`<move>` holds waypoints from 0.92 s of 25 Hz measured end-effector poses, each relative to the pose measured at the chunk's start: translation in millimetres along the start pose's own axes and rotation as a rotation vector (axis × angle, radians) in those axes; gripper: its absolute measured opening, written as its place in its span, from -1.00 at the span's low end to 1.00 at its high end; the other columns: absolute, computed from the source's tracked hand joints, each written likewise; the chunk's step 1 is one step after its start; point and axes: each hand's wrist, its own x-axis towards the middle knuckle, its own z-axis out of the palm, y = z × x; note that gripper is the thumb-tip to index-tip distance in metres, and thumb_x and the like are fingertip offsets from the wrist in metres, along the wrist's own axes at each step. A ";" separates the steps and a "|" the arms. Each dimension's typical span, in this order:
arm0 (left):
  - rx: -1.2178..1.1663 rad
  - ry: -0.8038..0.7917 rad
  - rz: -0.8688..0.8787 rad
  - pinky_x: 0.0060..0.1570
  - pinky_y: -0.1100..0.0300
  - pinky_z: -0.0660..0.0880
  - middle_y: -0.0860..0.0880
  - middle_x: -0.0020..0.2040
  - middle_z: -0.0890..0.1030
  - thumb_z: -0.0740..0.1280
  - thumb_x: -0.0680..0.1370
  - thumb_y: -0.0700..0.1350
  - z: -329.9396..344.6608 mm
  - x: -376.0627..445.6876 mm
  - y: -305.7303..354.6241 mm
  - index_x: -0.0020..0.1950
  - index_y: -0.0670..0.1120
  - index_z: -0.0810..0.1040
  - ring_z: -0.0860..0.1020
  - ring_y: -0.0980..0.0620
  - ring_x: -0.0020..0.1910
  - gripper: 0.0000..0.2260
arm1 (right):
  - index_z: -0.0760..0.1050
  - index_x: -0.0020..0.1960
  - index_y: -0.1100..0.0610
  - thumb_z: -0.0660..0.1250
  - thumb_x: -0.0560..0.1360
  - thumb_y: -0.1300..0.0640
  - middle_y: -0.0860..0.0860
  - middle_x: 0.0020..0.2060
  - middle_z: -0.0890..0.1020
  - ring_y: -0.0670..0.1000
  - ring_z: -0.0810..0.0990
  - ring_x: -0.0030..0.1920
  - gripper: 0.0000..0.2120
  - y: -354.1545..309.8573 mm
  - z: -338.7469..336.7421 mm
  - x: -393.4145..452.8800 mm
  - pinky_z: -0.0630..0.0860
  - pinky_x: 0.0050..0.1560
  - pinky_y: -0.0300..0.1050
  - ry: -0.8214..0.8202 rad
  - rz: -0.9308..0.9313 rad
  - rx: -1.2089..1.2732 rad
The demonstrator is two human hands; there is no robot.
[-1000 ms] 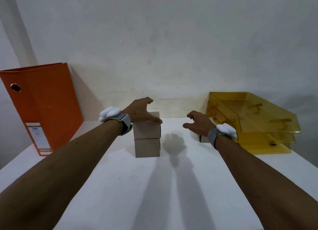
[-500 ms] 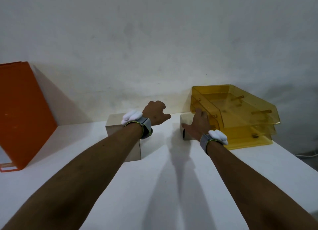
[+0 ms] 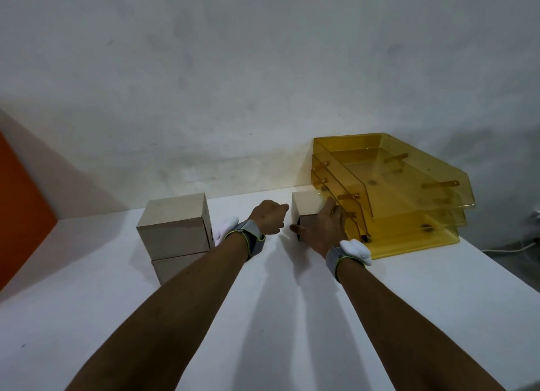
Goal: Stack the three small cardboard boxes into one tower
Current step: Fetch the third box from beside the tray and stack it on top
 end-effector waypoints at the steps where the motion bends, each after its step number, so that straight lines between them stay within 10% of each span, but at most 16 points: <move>1: -0.007 -0.010 -0.001 0.33 -0.16 0.54 -0.20 0.03 0.55 0.16 0.67 -0.03 2.7 4.1 -1.9 0.05 -0.19 0.50 0.54 -0.14 0.00 -0.75 | 0.21 0.47 0.21 0.64 0.23 -0.20 0.24 0.36 0.44 0.28 0.42 0.38 0.04 2.2 1.0 0.4 0.48 0.32 0.16 -0.026 -0.019 0.022; 11: 0.034 0.064 0.009 0.12 0.00 0.58 -0.21 -0.06 0.62 0.33 0.60 0.05 3.5 20.4 -9.7 -0.14 -0.19 0.63 0.62 -0.31 0.21 -0.68 | 0.29 0.49 0.23 0.59 0.38 0.15 0.20 0.40 0.46 0.23 0.51 0.35 -0.21 5.6 -7.6 -1.1 0.53 0.33 0.18 -0.207 -0.130 0.246; 17: 0.150 0.173 0.109 -0.30 0.26 0.39 -0.19 0.15 0.70 0.51 0.46 0.11 -18.5 -0.4 9.3 0.19 -0.21 0.67 0.61 -0.12 0.01 -0.54 | 0.44 0.39 0.23 0.40 0.52 0.21 0.17 0.27 0.61 0.18 0.64 0.18 -0.54 -16.6 -29.2 -7.6 0.61 0.20 0.15 -0.124 -0.227 0.318; 23: 0.129 0.327 0.193 -0.23 0.29 0.41 -0.12 0.24 0.61 0.57 0.38 0.18 -46.7 -32.4 39.5 0.31 -0.19 0.50 0.52 -0.04 0.02 -0.34 | 0.56 0.34 0.19 0.33 0.59 0.17 0.14 0.19 0.70 0.17 0.69 0.15 -0.67 -57.0 -64.0 -12.0 0.65 0.17 0.16 -0.063 -0.282 0.480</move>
